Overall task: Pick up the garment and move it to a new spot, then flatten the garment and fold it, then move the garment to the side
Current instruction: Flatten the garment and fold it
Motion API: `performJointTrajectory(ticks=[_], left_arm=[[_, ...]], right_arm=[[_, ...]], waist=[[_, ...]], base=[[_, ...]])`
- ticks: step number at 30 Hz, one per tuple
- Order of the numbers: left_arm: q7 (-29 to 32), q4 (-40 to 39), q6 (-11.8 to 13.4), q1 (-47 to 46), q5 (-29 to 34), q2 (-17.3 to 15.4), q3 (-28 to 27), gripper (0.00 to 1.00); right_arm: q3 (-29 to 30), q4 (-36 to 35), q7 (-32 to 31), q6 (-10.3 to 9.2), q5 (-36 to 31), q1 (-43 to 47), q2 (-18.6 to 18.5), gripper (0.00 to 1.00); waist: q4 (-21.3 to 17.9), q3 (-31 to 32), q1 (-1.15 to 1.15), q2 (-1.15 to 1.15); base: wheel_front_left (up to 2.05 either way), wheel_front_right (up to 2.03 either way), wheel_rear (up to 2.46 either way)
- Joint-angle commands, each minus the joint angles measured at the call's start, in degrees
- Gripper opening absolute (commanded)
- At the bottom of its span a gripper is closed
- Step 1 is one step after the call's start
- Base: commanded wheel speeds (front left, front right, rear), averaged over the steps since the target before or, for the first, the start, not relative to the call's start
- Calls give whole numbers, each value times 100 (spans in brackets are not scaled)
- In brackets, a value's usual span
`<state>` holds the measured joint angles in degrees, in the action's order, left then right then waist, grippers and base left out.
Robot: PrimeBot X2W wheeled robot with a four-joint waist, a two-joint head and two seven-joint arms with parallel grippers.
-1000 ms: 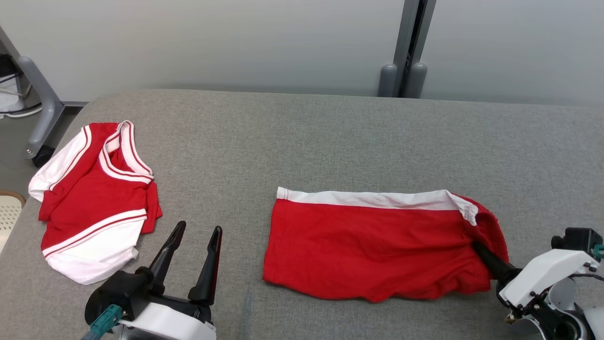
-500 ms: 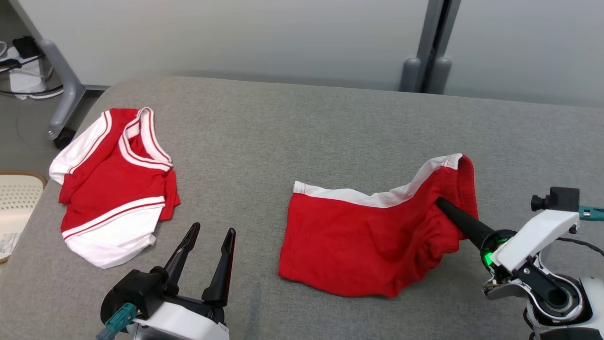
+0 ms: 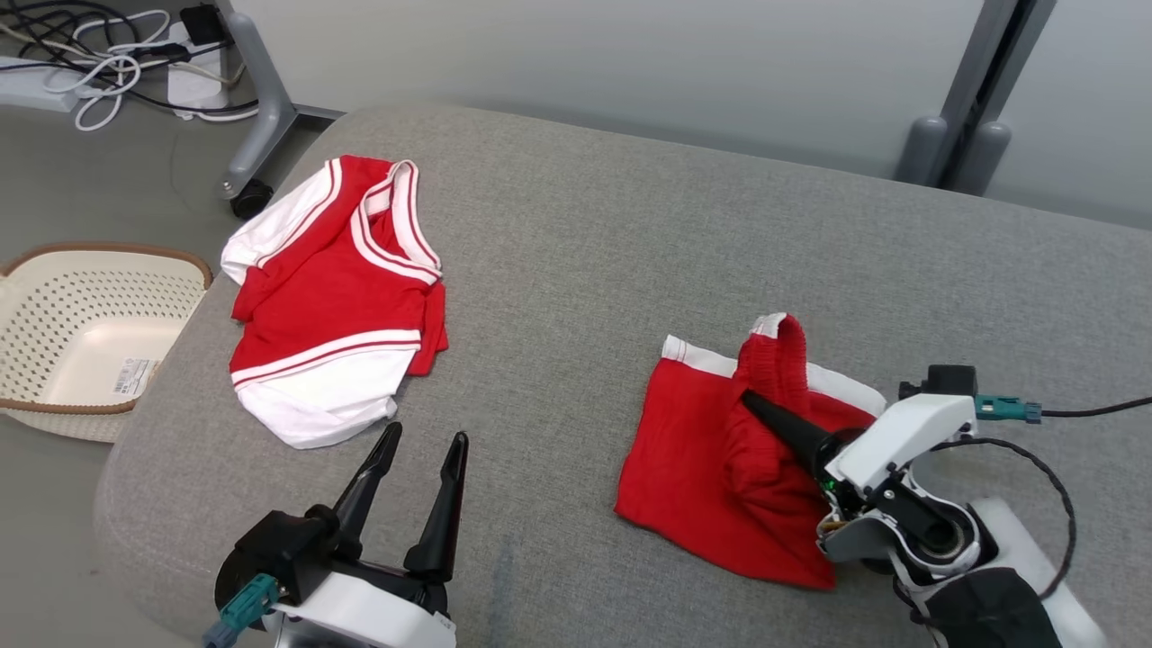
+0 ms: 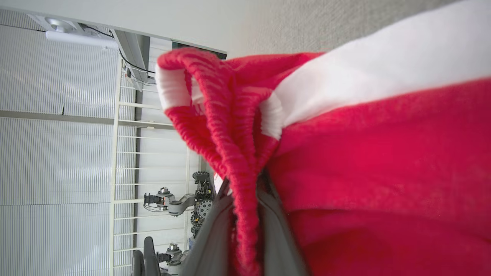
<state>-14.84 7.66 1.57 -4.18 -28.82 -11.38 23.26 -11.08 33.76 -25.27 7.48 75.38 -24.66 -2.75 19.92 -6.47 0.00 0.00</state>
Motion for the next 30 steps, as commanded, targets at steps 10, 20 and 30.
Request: performJointTrajectory(ticks=[10,20,30], left_arm=[[-31,13,-37,-119,46,34,-90,100],[-30,-46,24,-10,60,-7,-217,100],[-30,-184,81,171,37,-65,-357,100]], right_arm=[[-1288,962,802,4,528,-739,-34,100],[-1376,96,1483,3,680,-651,-264,100],[-832,-1425,2477,4,-366,242,-1403,100]], waist=[[31,-37,0,0],[-332,212,0,0],[-595,483,0,0]], base=[[0,0,0],[0,0,0],[0,0,0]])
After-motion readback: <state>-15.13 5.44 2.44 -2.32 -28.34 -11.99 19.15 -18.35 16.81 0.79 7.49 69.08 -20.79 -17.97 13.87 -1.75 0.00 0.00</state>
